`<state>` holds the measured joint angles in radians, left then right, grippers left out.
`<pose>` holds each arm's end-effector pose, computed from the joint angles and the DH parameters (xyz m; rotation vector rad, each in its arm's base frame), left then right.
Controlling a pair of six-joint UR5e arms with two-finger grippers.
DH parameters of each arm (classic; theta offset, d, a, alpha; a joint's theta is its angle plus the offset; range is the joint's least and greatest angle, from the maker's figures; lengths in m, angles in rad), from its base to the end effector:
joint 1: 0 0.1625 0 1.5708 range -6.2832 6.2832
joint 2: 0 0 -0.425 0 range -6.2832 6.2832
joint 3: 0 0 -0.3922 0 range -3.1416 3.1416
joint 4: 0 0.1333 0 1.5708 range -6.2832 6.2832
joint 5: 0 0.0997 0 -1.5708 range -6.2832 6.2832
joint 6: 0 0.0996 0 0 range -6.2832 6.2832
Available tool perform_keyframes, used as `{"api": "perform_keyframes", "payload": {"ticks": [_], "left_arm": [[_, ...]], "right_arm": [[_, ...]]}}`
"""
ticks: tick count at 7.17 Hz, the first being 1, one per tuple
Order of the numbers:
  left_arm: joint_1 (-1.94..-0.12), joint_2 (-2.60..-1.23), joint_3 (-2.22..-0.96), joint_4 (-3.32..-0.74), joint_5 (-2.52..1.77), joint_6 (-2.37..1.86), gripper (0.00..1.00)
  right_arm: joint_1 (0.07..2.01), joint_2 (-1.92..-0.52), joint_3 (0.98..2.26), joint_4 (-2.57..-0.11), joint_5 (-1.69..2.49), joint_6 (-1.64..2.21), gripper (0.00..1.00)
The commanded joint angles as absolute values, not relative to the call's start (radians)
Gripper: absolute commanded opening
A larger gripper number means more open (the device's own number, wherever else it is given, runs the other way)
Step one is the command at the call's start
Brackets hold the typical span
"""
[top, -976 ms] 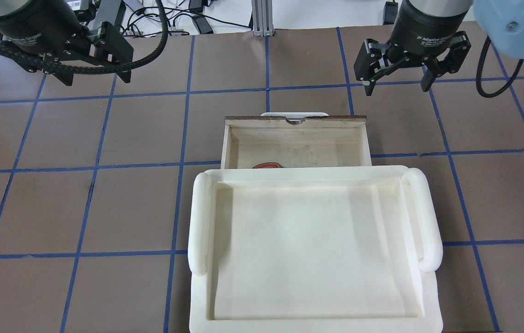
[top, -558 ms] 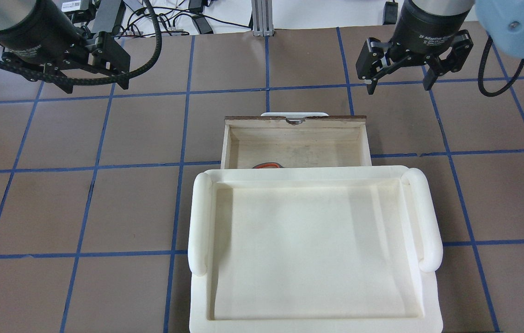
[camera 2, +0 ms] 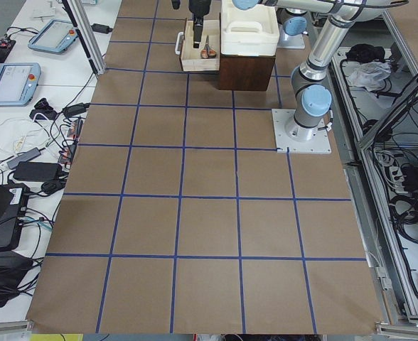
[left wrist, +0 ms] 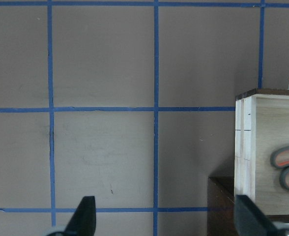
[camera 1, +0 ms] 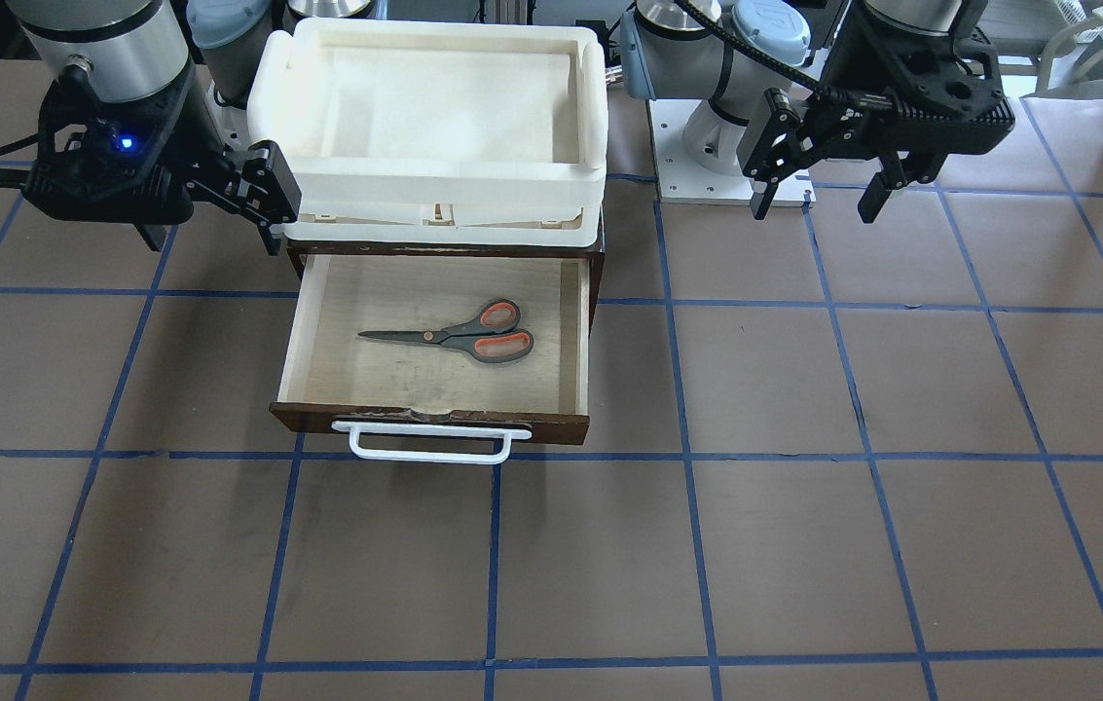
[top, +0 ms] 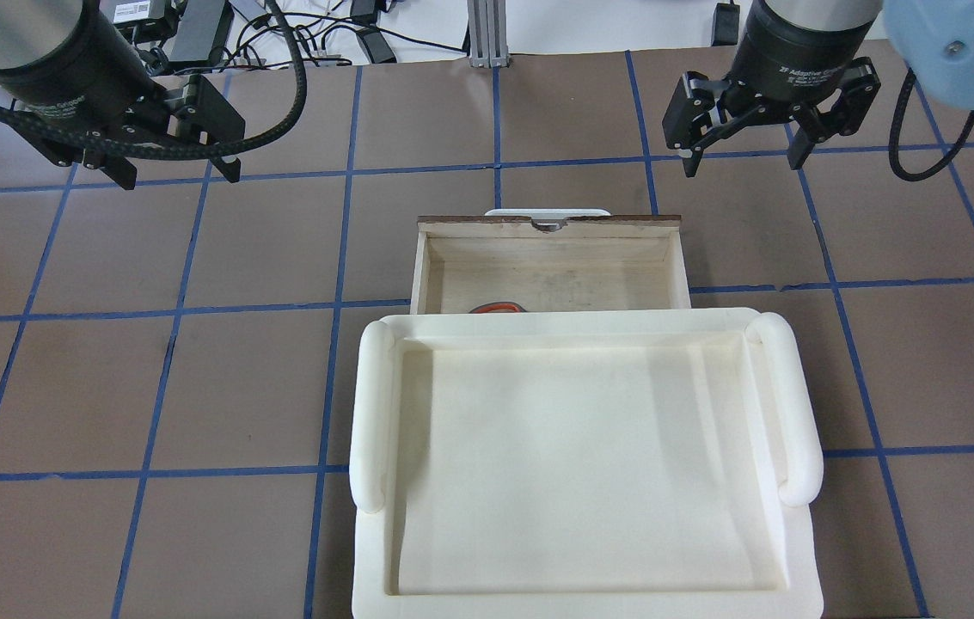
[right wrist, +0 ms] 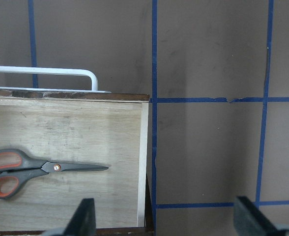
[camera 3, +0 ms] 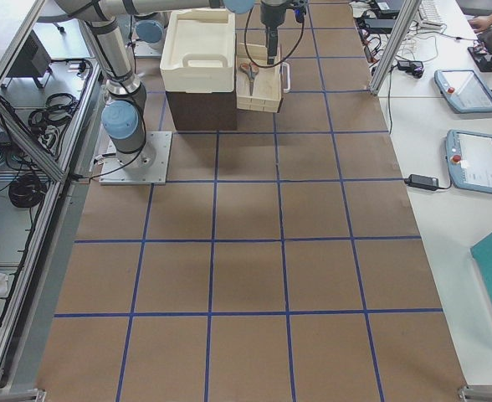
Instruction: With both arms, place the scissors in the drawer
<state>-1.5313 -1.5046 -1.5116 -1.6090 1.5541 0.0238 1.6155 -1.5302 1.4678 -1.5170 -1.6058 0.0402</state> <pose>-0.1163 -0.4740 0.5451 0.0234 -3.1246 0.1371 0.1524 -0.5029 0.5129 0.0068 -3.1069 0.0157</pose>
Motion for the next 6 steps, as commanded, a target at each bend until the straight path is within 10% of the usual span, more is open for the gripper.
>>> {"api": "perform_keyframes", "payload": {"ticks": [1,6], "left_arm": [[-1.532,-1.511,-1.493,-1.661,1.557,0.023,1.0],[-1.532,-1.503,-1.494,-1.661,1.552,0.037,1.0]], "right_arm": [[1.617,-1.531,1.468,-1.516,-1.608,0.043,1.0],[1.617,-1.543,1.468,-1.502,-1.611,0.043,1.0]]}}
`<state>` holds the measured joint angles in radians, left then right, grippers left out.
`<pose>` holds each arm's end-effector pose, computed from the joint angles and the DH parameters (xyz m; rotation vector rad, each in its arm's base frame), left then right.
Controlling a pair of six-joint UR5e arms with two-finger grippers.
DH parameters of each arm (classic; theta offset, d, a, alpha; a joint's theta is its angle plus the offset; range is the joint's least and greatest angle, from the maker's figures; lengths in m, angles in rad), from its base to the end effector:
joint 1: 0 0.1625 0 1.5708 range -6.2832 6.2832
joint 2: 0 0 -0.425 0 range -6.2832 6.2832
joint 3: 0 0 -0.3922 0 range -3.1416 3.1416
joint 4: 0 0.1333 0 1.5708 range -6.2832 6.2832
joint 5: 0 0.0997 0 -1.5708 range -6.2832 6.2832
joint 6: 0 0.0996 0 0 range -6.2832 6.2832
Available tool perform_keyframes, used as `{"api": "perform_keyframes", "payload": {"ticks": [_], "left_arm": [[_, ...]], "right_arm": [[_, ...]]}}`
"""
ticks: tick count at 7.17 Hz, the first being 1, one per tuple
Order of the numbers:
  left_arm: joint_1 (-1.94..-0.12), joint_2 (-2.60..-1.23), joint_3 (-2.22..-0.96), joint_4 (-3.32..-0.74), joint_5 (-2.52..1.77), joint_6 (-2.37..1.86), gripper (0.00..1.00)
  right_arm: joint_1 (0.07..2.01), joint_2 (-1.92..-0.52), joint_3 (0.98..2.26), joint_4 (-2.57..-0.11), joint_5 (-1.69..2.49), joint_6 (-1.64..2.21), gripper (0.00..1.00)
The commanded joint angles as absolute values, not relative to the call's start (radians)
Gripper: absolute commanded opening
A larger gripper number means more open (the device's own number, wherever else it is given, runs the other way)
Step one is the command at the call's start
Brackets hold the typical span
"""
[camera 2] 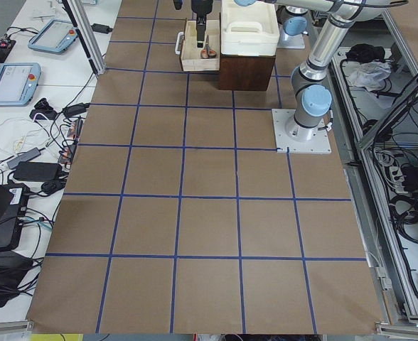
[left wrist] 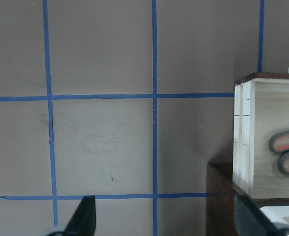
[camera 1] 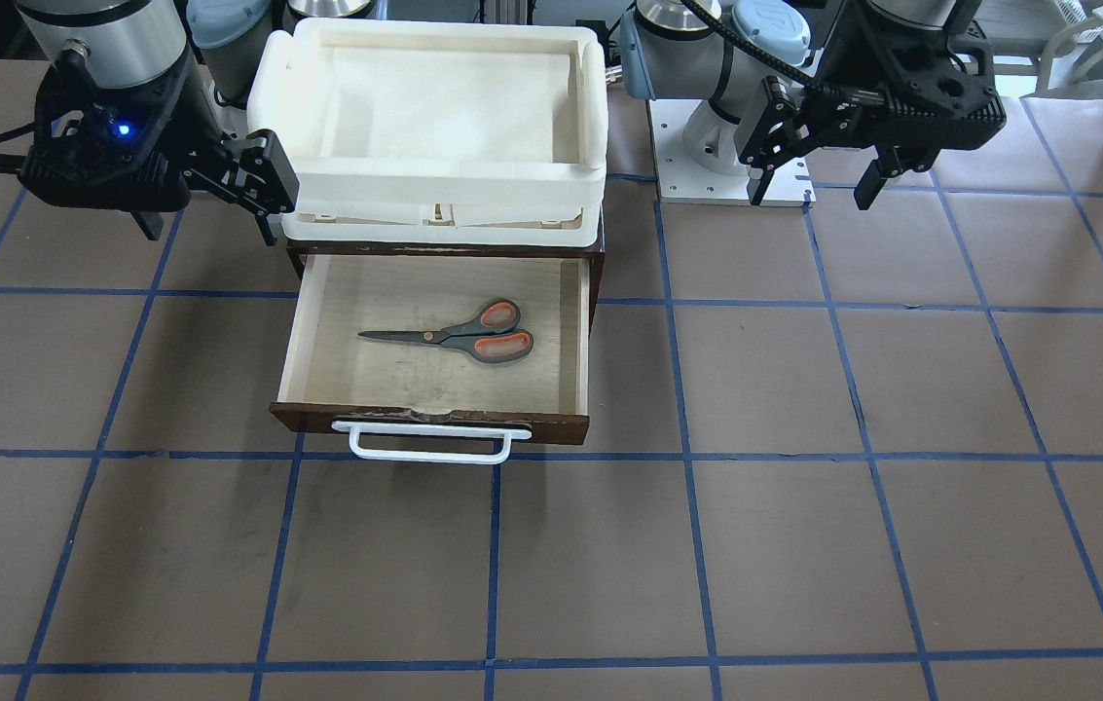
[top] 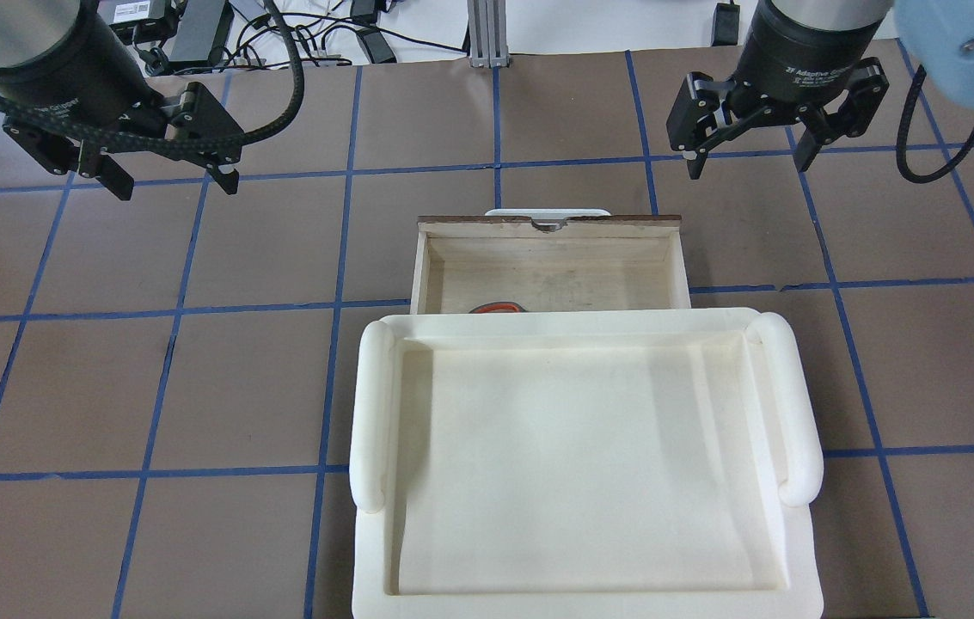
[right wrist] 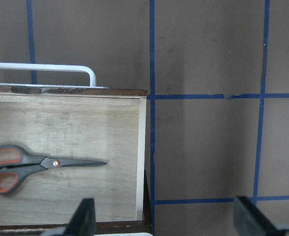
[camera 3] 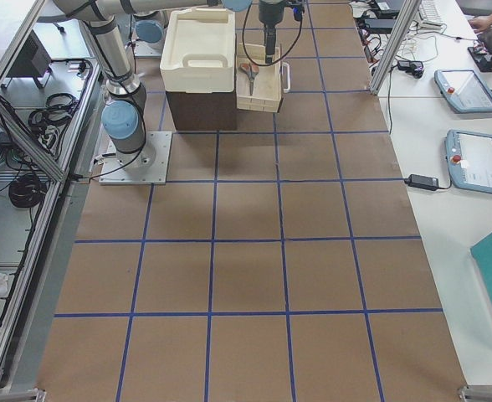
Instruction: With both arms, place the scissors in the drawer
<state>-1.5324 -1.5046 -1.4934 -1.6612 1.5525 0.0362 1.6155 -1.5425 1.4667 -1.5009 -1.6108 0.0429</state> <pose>-0.1172 -0.4697 0.5486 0.0027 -3.1242 0.0841 0.1517 -0.4971 0.5181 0.0026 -3.1019 0.0119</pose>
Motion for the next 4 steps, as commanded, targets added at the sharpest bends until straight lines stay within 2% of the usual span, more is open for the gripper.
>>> {"api": "perform_keyframes", "payload": {"ticks": [1,4], "left_arm": [[-1.531,-1.503,-1.494,-1.661,1.554,0.038,1.0],[-1.531,-1.496,-1.505,-1.661,1.555,0.037,1.0]], "right_arm": [[1.617,-1.543,1.468,-1.5,-1.611,0.041,1.0],[1.617,-1.543,1.47,-1.497,-1.609,0.041,1.0]]}}
